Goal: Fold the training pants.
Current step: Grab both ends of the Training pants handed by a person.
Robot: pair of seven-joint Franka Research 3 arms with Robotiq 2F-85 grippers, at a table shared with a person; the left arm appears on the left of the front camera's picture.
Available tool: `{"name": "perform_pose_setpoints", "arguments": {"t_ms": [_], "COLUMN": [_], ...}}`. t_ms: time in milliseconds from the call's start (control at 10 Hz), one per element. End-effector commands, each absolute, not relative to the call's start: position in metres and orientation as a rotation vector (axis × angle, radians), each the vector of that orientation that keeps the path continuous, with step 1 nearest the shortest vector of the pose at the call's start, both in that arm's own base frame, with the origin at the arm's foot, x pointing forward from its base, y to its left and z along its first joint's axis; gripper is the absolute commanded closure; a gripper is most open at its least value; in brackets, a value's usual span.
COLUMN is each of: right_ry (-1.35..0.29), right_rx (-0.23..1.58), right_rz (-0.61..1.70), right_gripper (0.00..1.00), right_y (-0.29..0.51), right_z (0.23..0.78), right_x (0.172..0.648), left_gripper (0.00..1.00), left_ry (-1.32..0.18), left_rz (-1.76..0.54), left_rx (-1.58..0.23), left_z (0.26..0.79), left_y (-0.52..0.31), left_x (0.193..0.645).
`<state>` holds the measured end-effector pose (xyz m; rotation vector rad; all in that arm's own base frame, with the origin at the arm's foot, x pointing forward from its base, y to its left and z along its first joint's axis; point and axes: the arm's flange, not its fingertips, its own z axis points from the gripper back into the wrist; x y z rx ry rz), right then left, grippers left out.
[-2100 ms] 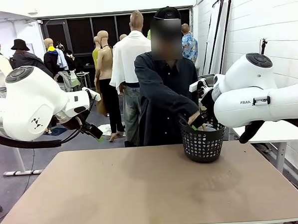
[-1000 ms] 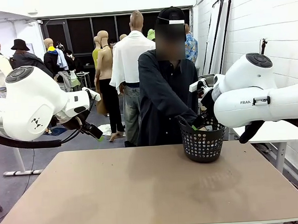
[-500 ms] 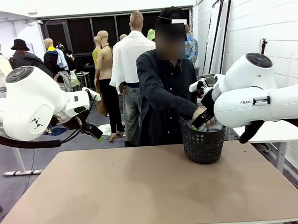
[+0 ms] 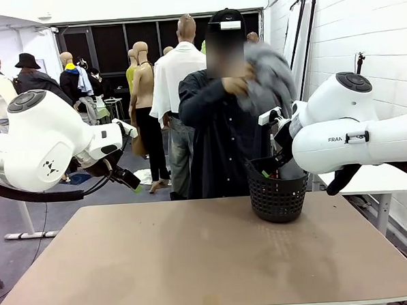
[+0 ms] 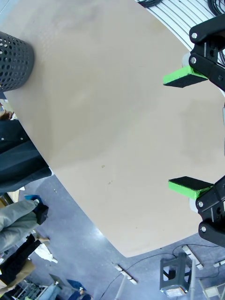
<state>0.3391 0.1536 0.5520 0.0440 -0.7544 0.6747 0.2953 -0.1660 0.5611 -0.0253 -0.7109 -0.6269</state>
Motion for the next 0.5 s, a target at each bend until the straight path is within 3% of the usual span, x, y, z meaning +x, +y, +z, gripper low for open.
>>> {"name": "perform_pose_setpoints", "arguments": {"t_ms": [0, 400], "right_ry": [-0.755, -0.755], "right_rx": [0.044, 0.044], "right_rz": [0.675, 0.675], "right_gripper": [0.00, 0.00], "right_y": [0.1534, 0.1534], "right_z": [0.5520, 0.5520], "right_x": [0.3392, 0.3392], "left_gripper": [0.00, 0.00], "left_ry": [-0.707, -0.707], "left_rz": [-0.636, -0.636], "left_rx": [-0.024, -0.024], "left_z": [0.5598, 0.5598], "left_y": [-0.1660, -0.1660], "left_x": [0.2952, 0.2952]}}
